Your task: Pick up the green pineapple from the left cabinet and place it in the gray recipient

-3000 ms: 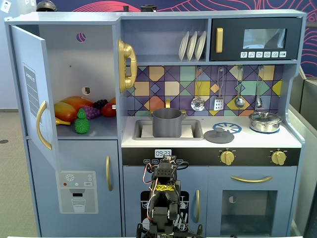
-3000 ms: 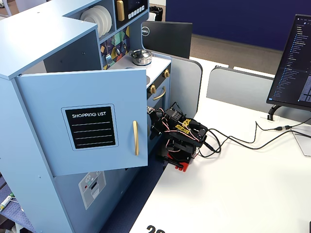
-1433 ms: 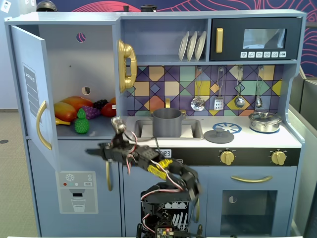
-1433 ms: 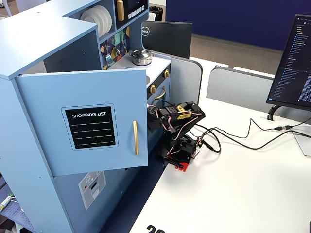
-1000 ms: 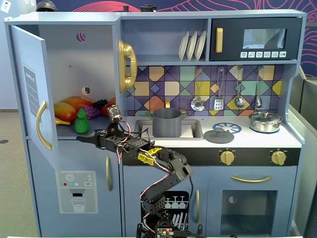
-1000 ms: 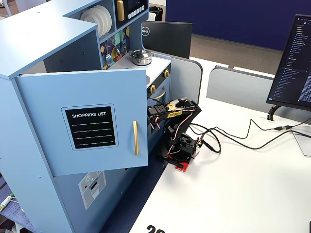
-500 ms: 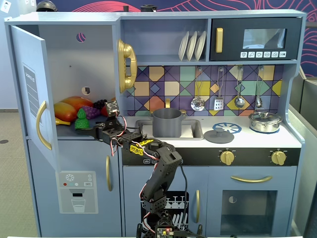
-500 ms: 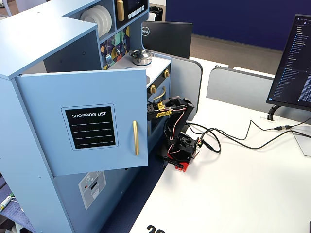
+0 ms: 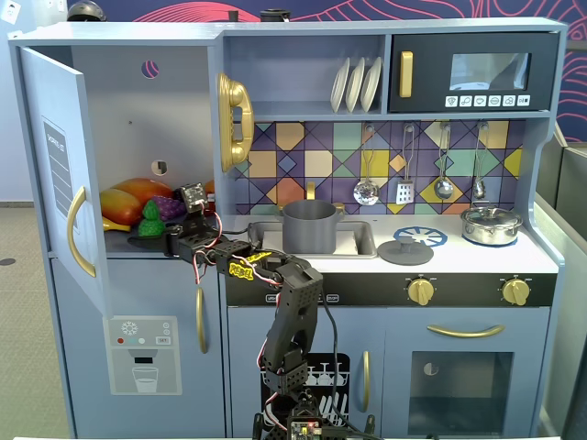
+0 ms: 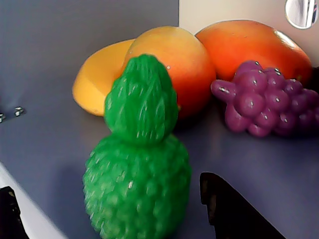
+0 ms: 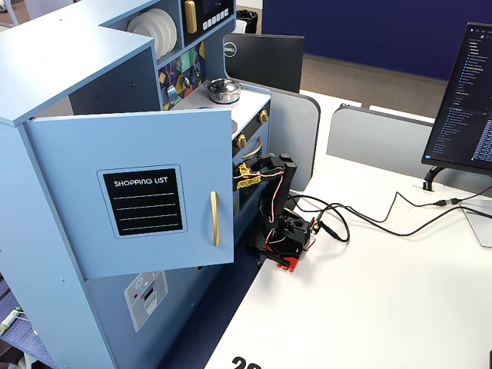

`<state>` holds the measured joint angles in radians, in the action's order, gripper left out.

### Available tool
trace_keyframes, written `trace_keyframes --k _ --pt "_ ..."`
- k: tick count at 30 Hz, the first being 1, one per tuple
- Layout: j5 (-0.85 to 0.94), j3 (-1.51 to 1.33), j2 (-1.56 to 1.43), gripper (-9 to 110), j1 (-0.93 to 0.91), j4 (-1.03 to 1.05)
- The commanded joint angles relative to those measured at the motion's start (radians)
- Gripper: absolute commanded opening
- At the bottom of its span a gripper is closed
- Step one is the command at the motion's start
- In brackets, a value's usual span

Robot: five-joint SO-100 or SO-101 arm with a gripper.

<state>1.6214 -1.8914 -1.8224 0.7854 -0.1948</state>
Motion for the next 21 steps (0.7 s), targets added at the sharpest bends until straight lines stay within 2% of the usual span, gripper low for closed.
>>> trace_keyframes --k 1,10,12,15,21 --pt "0.012 0.11 0.028 42 0.006 -0.023" --pt "0.002 0.219 0.127 38 0.012 -0.021" --pt "0.028 0.236 0.127 29 0.025 -0.006" --pt "0.077 0.236 0.1 2 0.043 0.069" --pt "0.052 0.186 -0.012 0 0.08 0.153"
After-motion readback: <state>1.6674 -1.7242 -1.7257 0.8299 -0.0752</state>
